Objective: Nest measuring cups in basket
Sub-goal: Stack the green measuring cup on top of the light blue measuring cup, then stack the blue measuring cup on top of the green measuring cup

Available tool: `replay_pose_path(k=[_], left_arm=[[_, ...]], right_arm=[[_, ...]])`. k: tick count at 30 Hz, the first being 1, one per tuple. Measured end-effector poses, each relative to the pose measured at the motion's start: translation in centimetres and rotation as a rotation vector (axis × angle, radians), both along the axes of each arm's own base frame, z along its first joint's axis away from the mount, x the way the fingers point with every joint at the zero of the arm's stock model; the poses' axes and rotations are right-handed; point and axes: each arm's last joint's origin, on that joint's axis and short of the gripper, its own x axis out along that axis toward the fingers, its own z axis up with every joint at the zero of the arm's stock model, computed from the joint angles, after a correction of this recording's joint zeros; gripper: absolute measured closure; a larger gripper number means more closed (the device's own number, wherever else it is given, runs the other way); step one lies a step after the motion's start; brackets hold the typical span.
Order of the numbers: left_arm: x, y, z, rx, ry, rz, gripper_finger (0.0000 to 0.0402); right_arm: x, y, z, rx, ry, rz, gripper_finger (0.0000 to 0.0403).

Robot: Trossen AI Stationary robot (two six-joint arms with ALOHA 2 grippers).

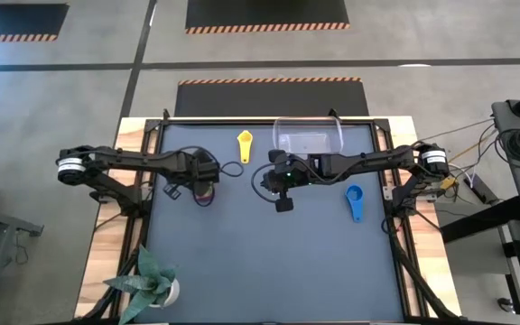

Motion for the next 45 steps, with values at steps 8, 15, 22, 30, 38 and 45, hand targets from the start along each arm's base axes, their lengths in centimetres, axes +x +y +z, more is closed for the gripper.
replay_pose_path(k=[8,15,22,30,38,45], left_arm=[[1.0,0.2,0.3,0.022,-0.097,0.001,0.0401],[1.7,0.4,0.4,0.037,-0.171,-0.001,0.0401],[2.0,0.4,0.5,0.043,-0.205,-0.001,0.0401],[2.0,0.5,0.6,0.086,-0.193,0.002,0.0401],[0.8,0.1,2.3,0.098,-0.252,0.025,0.0401],[-0.5,-0.7,5.5,0.049,-0.529,0.098,0.0401]], right_arm=[[0.0,0.0,0.0,0.001,-0.001,-0.001,0.0394],[0.0,0.0,0.0,0.002,-0.001,-0.001,0.0394],[0.0,0.0,0.0,0.002,-0.001,-0.001,0.0394],[0.0,0.0,0.0,0.002,0.000,-0.002,0.0394],[0.0,0.0,0.0,0.002,0.005,-0.002,0.0394],[0.0,0.0,0.0,0.009,0.004,-0.007,0.0394]])
